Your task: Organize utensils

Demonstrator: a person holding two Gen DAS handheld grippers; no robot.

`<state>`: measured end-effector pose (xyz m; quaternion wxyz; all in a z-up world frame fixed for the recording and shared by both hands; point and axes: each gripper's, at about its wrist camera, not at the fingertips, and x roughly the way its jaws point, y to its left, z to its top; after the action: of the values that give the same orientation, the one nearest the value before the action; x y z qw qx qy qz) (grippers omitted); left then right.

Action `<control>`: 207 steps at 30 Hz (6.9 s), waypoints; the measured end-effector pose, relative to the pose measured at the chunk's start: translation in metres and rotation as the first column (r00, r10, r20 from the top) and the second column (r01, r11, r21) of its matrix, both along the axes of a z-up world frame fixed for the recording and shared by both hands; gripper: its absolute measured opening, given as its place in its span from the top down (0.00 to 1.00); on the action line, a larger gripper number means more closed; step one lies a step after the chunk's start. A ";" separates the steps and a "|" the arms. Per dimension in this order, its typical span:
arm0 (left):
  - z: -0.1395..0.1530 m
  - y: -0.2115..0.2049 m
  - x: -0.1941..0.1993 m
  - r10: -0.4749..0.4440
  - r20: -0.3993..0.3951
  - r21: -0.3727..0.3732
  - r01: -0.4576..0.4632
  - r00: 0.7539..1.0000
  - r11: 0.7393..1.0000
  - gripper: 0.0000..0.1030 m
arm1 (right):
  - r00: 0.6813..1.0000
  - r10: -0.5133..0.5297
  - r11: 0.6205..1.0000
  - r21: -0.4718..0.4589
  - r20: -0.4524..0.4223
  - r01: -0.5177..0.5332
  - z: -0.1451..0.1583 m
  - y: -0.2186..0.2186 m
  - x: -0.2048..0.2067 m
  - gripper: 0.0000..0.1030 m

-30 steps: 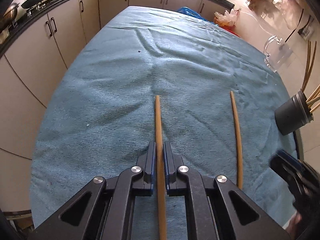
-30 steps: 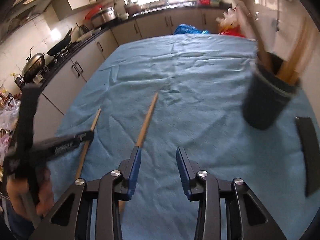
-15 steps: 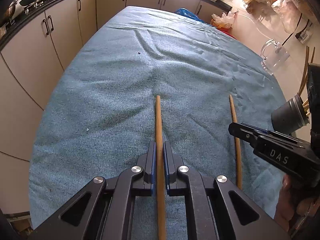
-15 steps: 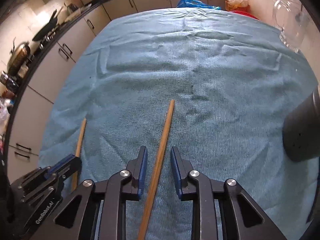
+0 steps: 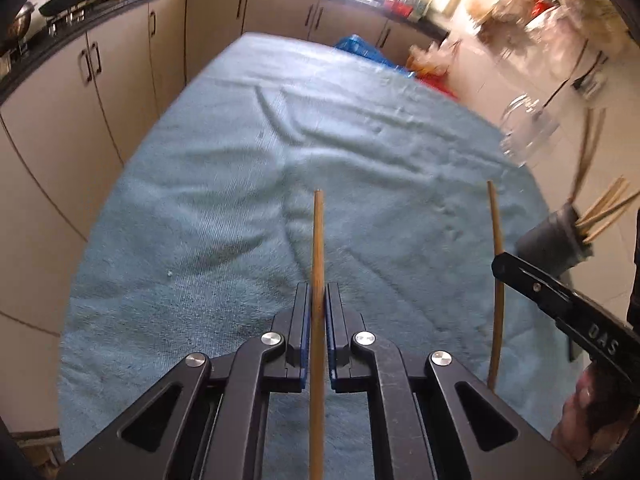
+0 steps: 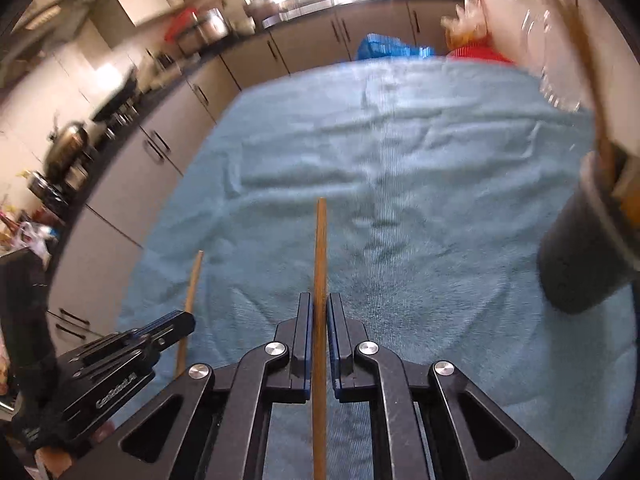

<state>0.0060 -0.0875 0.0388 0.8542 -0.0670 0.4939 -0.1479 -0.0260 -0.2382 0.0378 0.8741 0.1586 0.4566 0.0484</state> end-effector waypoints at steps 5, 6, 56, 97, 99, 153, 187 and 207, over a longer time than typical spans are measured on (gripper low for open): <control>0.040 -0.002 -0.024 -0.013 0.123 -0.036 0.018 0.992 0.999 0.94 | 0.980 0.006 1.000 0.014 0.200 -0.009 0.040 0.000 -0.047 0.93; 0.048 -0.002 -0.028 -0.015 0.143 -0.041 0.021 0.990 0.999 0.94 | 0.969 0.008 1.000 -0.002 0.248 -0.007 0.049 0.001 -0.058 0.93; 0.125 -0.044 -0.102 -0.089 0.354 -0.053 0.115 0.931 0.992 0.94 | 0.806 -0.156 0.987 0.060 0.571 0.148 0.109 -0.055 -0.189 0.93; 0.247 -0.212 -0.083 -0.278 0.531 -0.027 0.344 0.801 0.939 0.94 | 0.611 -0.417 0.892 0.174 0.672 0.418 0.182 -0.190 -0.213 0.93; 0.244 -0.219 -0.071 -0.274 0.518 -0.047 0.346 0.810 0.937 0.94 | 0.605 -0.418 0.888 0.164 0.678 0.429 0.183 -0.190 -0.204 0.93; 0.151 -0.144 -0.084 -0.058 0.541 0.035 0.046 0.839 0.998 0.07 | 0.679 -0.471 0.743 -0.162 0.563 0.650 0.129 -0.154 -0.187 0.06; 0.069 -0.040 -0.206 0.095 0.460 0.217 -0.215 0.883 0.952 0.00 | 0.800 -0.461 0.741 -0.329 0.384 0.585 0.039 -0.054 -0.278 0.05; 0.047 -0.063 -0.209 0.002 0.405 0.236 -0.106 0.914 0.966 0.00 | 0.768 -0.468 0.716 -0.322 0.437 0.620 0.043 -0.053 -0.288 0.05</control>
<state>-0.2034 -0.1502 0.0856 0.9425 0.0605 0.3211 -0.0704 -0.3136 -0.2912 0.0810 0.9227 0.0714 0.2366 -0.2958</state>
